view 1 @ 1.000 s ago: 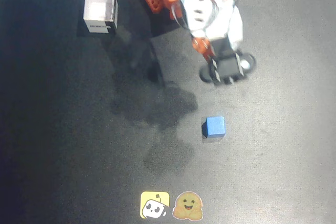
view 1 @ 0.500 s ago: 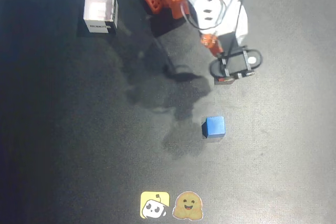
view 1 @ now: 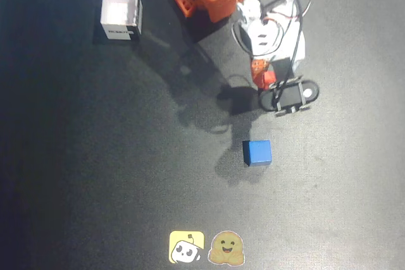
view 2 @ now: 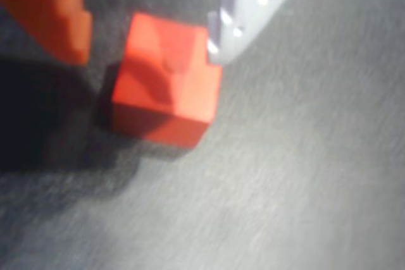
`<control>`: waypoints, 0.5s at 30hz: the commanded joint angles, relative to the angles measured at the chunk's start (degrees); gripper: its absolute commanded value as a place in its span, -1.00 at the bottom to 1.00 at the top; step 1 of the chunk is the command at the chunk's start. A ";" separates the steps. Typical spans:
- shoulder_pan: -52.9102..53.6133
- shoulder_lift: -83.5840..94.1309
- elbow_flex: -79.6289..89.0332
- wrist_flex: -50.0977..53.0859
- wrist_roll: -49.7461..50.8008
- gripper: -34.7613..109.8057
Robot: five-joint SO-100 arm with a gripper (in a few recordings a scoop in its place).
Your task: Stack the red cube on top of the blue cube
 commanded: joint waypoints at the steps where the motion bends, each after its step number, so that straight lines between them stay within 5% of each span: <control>1: -1.67 -0.18 2.29 -3.78 2.02 -0.32; 15: -4.13 -0.35 8.26 -10.90 8.96 -0.25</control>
